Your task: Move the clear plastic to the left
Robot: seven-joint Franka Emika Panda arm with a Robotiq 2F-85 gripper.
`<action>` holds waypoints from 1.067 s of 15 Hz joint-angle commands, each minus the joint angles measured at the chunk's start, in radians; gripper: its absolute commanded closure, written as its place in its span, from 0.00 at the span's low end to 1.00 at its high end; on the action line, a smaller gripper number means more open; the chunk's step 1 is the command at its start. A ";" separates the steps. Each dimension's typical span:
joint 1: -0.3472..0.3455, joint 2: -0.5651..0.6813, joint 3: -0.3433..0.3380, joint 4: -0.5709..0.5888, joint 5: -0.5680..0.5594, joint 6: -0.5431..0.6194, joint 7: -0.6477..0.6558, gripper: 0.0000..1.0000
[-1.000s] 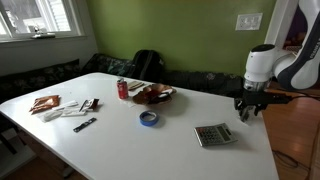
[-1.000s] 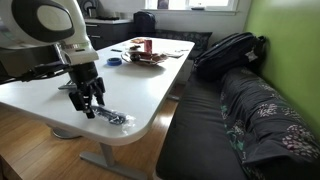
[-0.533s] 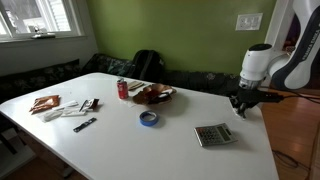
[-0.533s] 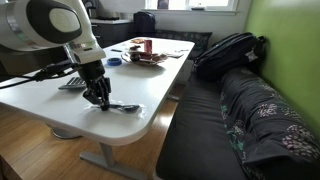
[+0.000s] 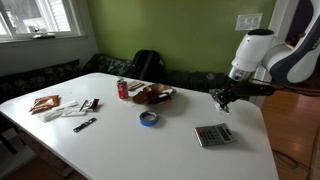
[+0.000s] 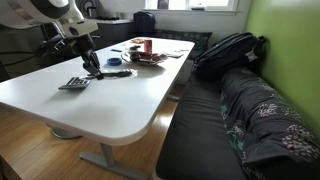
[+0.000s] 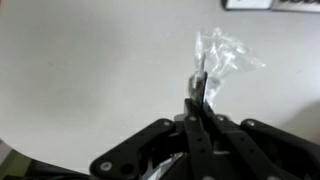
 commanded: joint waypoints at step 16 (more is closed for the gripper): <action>0.120 -0.072 0.502 -0.035 0.132 0.092 -0.201 0.98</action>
